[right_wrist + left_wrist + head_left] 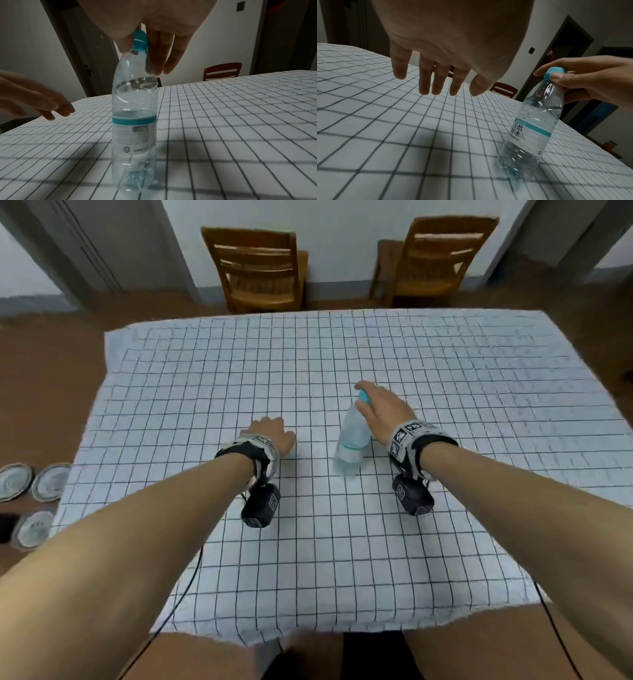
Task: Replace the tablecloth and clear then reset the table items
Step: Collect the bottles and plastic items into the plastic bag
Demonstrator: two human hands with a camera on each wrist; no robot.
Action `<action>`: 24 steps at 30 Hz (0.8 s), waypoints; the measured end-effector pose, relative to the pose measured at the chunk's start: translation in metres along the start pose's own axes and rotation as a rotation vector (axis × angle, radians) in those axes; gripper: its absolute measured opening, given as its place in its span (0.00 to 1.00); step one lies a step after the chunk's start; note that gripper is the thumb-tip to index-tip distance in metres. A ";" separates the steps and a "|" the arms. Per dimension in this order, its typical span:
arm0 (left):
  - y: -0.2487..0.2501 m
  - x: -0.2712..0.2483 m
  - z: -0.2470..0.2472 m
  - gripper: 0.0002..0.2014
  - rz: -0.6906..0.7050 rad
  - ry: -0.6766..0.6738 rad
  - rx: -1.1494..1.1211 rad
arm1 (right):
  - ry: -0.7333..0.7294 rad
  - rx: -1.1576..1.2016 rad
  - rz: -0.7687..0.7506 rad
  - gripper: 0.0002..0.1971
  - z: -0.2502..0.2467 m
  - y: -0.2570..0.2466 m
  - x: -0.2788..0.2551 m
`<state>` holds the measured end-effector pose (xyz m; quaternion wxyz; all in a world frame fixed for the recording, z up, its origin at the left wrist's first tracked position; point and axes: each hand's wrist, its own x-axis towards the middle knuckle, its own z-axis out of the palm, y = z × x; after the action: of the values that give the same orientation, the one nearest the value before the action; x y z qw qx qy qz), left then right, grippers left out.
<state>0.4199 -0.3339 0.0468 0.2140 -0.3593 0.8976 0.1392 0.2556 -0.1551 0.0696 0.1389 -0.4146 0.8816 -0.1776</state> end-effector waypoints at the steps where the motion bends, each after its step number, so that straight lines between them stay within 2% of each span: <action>1: -0.014 -0.013 0.007 0.26 0.005 -0.011 0.011 | -0.005 -0.016 -0.019 0.21 0.009 -0.013 -0.015; 5: -0.076 -0.063 0.030 0.26 0.010 -0.030 0.014 | -0.039 -0.043 -0.063 0.21 0.038 -0.072 -0.059; 11: -0.164 -0.124 0.045 0.25 -0.085 0.019 0.015 | -0.044 0.003 -0.159 0.22 0.072 -0.157 -0.096; 16: -0.234 -0.185 0.055 0.26 -0.235 0.061 -0.046 | -0.086 0.027 -0.289 0.21 0.098 -0.224 -0.110; 21: -0.317 -0.275 0.072 0.27 -0.436 0.067 -0.184 | -0.147 0.058 -0.442 0.20 0.143 -0.301 -0.126; 24: -0.371 -0.326 0.084 0.22 -0.561 0.071 -0.215 | -0.196 0.060 -0.528 0.20 0.173 -0.355 -0.136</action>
<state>0.9171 -0.3697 0.0960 0.1735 -0.6185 0.7503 0.1563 0.6500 -0.2938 0.0794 0.1846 -0.6408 0.7198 -0.1926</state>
